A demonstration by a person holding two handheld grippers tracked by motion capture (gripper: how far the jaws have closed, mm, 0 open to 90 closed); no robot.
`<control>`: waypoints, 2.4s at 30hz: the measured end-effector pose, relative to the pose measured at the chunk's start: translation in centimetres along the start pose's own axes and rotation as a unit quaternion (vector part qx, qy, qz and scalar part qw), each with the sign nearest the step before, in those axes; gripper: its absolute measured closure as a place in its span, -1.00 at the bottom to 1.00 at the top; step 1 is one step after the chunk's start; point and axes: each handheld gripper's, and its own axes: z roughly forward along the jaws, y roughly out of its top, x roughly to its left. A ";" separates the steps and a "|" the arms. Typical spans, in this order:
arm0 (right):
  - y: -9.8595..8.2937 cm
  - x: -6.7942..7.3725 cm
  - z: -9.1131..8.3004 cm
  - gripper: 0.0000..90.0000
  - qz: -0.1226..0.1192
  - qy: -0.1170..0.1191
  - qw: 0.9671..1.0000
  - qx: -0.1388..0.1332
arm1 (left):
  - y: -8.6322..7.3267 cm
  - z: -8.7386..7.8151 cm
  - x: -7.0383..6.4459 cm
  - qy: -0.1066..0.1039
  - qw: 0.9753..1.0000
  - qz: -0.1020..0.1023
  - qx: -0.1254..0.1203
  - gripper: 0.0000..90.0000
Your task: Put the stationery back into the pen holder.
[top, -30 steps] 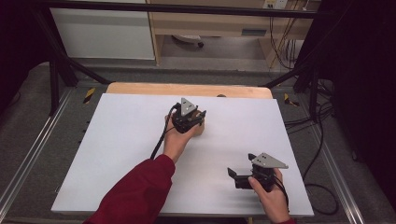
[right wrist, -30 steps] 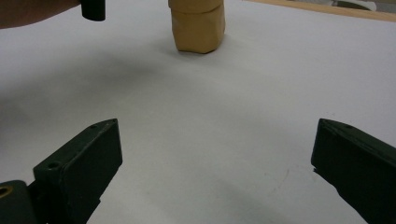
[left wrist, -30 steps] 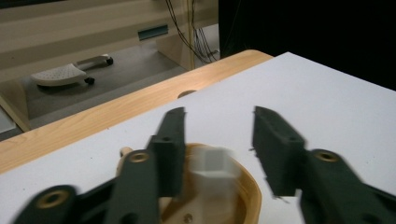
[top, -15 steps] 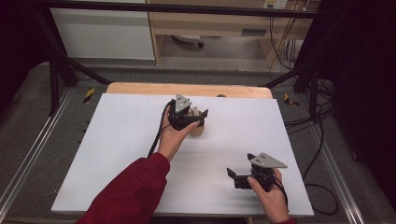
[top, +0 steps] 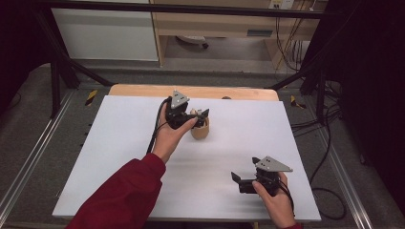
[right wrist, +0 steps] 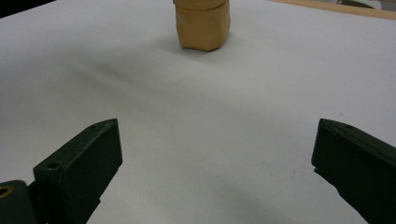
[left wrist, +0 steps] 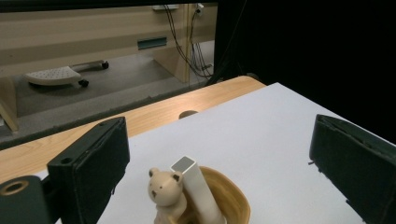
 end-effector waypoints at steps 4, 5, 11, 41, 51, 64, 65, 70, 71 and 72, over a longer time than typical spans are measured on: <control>0.0 0.0 0.0 -0.95 -0.002 0.000 1.000 0.002 | 0.4 -0.8 0.4 0.000 1.000 0.002 0.001 -0.88; 0.0 0.0 0.0 -0.95 -0.002 -0.001 1.000 0.001 | 0.5 -1.0 0.6 0.000 1.000 0.002 -0.001 -0.88; 0.0 0.0 0.0 -0.95 -0.002 -0.001 1.000 0.002 | 1.1 -2.3 1.2 -0.004 1.000 0.001 -0.003 -0.89; 0.0 0.0 0.0 -0.95 -0.005 -0.002 1.000 0.000 | -1.8 -12.2 4.9 0.004 1.000 -0.008 -0.025 -0.88; -0.1 -0.1 0.0 -0.95 -0.007 -0.003 1.000 0.001 | -4.9 -15.5 6.0 0.017 1.000 -0.016 -0.020 -0.89; -0.1 -0.4 -0.2 -0.95 -0.005 -0.009 1.000 -0.003 | -10.3 -18.2 6.2 0.030 0.999 -0.023 -0.003 -0.87; -0.1 -0.4 -0.3 -0.95 -0.006 -0.010 1.000 -0.003 | -10.9 -18.3 6.2 0.031 0.999 -0.024 0.000 -0.87; -0.1 -0.9 -0.2 -0.94 -0.005 -0.030 1.000 0.003 | -13.5 -19.3 5.7 0.045 0.999 -0.020 0.021 -0.86; -0.1 -1.1 -0.1 -0.93 -0.002 -0.036 0.999 0.004 | -13.9 -19.5 5.6 0.046 0.998 -0.019 0.024 -0.86; -0.2 -1.4 -0.1 -0.93 0.001 -0.044 0.999 0.005 | -14.4 -19.8 5.5 0.051 0.998 -0.022 0.021 -0.86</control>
